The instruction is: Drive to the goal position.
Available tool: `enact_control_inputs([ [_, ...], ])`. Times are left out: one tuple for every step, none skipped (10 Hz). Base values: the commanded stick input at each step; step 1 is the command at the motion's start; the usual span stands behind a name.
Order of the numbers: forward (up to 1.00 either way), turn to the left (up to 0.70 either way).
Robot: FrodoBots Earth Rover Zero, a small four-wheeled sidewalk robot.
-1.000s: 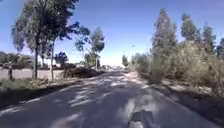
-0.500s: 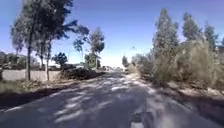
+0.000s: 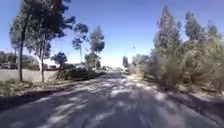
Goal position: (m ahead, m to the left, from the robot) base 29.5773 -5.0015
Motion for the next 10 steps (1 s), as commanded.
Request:
enact_control_inputs([
  [1.00, 0.00],
  [1.00, 0.00],
  [1.00, 0.00],
  [1.00, 0.00],
  [1.00, 0.00],
  [1.00, 0.00],
  [1.00, 0.00],
  [1.00, 0.00],
  [1.00, 0.00],
  [1.00, 0.00],
])
